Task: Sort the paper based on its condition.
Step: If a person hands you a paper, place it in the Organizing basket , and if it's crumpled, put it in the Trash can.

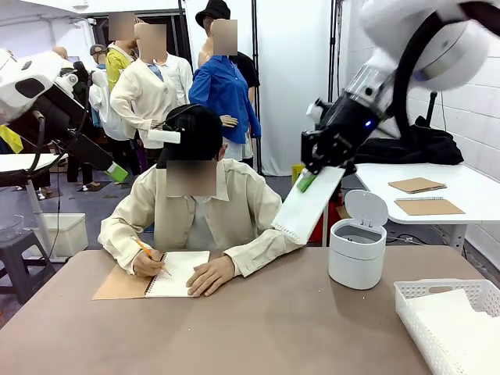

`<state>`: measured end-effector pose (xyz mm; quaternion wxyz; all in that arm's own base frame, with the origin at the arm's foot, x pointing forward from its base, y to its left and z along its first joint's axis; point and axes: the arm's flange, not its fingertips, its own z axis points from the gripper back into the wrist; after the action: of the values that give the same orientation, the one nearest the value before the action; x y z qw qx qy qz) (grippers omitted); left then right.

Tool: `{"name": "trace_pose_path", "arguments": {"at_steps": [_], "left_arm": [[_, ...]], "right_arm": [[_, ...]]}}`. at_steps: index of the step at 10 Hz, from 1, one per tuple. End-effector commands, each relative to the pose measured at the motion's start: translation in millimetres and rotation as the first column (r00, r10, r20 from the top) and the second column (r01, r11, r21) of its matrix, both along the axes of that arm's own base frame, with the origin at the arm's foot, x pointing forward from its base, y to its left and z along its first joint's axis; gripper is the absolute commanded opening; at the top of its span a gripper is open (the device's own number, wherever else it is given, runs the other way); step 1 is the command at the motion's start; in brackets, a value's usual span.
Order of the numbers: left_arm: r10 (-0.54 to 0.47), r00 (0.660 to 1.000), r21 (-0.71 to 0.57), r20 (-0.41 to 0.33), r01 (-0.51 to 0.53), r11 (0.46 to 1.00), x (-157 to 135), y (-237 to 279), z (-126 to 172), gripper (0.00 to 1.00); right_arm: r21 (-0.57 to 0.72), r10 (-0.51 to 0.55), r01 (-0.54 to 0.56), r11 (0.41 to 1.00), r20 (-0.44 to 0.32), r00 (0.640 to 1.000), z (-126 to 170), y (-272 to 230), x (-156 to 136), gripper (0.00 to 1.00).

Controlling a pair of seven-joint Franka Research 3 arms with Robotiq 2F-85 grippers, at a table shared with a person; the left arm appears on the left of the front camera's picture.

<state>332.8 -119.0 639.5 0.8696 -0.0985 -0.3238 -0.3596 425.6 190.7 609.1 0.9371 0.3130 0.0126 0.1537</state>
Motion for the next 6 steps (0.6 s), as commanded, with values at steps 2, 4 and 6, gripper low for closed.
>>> {"name": "trace_pose_path", "arguments": {"at_steps": [2, 4, 6], "left_arm": [[-0.001, 1.000, -0.008, -0.004, 0.001, 1.000, 0.2, 0.8, -0.3, 1.00], [-0.001, 1.000, -0.008, -0.004, 0.001, 1.000, 0.2, 0.8, -0.3, 1.00], [-0.001, 1.000, -0.008, -0.004, 0.001, 1.000, 0.2, 0.8, -0.3, 1.00]], "right_arm": [[-0.164, 0.104, -0.075, 0.984, 0.173, 0.979, 33.1, -35.1, -16.1, 0.00], [-0.340, 0.150, -0.073, 0.938, 0.208, 0.966, 60.3, -62.0, -16.6, 0.00], [-0.477, 0.197, -0.031, 0.878, 0.304, 0.932, 65.1, -87.9, -12.8, 0.00]]}}
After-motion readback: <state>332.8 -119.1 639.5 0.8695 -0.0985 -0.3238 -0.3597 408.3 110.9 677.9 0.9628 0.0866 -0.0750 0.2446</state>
